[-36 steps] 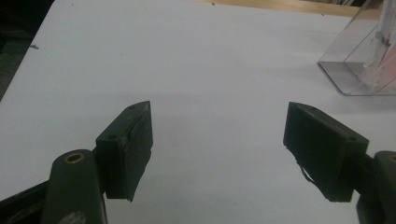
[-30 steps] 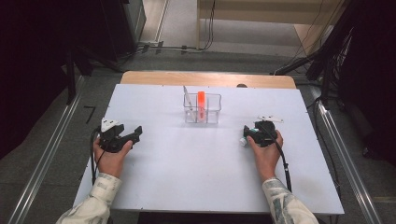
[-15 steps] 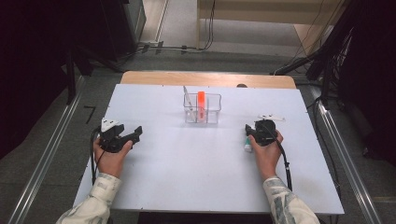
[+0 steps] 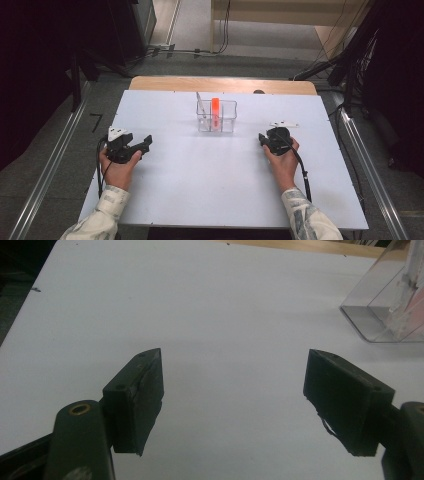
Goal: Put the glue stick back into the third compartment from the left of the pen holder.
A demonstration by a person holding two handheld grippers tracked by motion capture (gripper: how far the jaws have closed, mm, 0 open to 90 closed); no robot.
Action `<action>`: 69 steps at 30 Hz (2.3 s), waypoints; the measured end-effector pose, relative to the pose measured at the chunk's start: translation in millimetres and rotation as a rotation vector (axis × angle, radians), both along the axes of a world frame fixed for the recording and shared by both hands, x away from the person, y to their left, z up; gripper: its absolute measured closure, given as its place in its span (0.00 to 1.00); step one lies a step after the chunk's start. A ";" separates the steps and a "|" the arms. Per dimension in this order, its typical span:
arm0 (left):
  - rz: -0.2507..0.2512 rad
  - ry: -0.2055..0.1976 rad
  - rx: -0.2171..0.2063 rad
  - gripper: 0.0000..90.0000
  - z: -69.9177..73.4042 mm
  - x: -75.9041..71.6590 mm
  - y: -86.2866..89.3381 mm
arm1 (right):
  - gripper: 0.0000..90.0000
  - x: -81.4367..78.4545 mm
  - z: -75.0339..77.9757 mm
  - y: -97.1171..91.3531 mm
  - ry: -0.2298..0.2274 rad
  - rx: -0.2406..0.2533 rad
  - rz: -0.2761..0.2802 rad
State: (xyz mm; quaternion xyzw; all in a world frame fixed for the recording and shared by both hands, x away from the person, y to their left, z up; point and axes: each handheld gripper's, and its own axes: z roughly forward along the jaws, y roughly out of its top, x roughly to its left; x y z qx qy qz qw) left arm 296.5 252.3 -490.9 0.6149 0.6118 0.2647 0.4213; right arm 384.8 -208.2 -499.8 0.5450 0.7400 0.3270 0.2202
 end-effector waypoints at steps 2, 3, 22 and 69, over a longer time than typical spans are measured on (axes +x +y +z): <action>0.000 0.000 0.000 0.27 0.0 0.0 0.1 | 0.71 -0.6 1.3 0.7 0.000 0.000 0.008; -0.001 0.000 0.000 0.27 0.0 0.0 0.0 | 0.71 -0.9 2.0 0.8 -0.002 0.000 0.011; -0.001 0.005 0.001 0.27 -0.4 0.4 -0.3 | 0.71 -5.4 12.9 1.3 -0.037 0.032 0.039; 0.002 0.006 0.005 0.28 -1.0 0.7 -0.4 | 0.72 -3.8 48.0 16.0 -0.140 0.098 0.094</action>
